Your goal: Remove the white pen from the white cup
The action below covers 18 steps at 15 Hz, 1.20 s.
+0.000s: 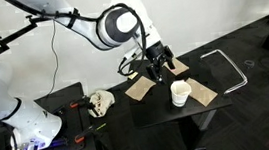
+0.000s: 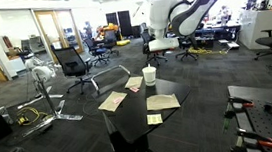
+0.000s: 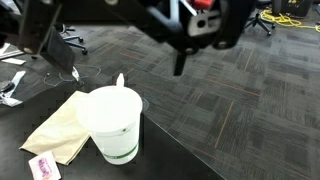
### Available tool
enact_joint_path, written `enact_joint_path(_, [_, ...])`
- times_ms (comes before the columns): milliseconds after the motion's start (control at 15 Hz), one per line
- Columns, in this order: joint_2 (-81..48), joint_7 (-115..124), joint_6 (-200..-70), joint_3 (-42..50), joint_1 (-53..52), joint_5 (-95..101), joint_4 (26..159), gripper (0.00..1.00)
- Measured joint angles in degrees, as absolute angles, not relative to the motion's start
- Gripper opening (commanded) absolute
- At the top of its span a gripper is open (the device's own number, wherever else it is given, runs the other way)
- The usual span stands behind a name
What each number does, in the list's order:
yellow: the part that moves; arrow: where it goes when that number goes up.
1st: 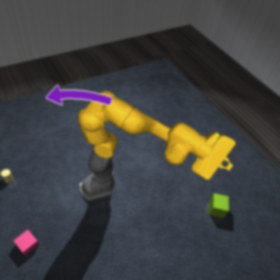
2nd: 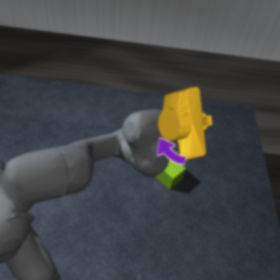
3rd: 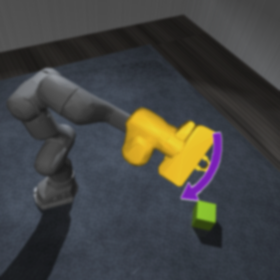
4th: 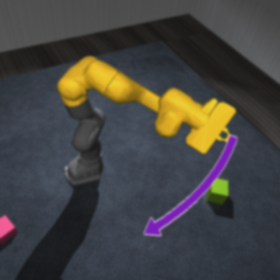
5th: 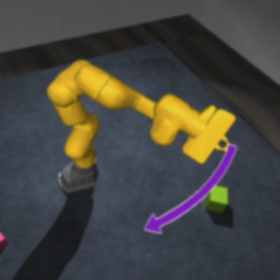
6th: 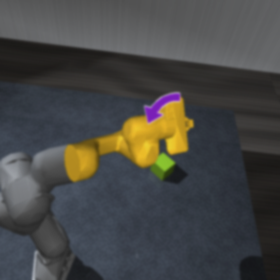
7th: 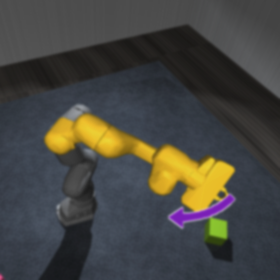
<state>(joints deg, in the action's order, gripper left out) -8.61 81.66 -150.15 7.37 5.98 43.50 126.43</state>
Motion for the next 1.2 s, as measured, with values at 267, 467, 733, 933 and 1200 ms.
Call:
enact_joint_path(267, [-10.42,83.8,-150.16,8.37,5.28,44.59,125.07,0.65])
enact_joint_path(467, [-12.44,85.02,-150.16,9.03,4.93,44.6,123.32,0.62])
enact_joint_path(733, [-15.7,85.92,-150.17,9.7,4.5,44.47,120.54,0.64])
enact_joint_path(933, [-18.01,85.92,-150.18,10.16,4.16,43.71,118.68,0.56])
enact_joint_path(1200, [-20.44,85.93,-150.19,10.39,3.8,42.67,116.72,0.47])
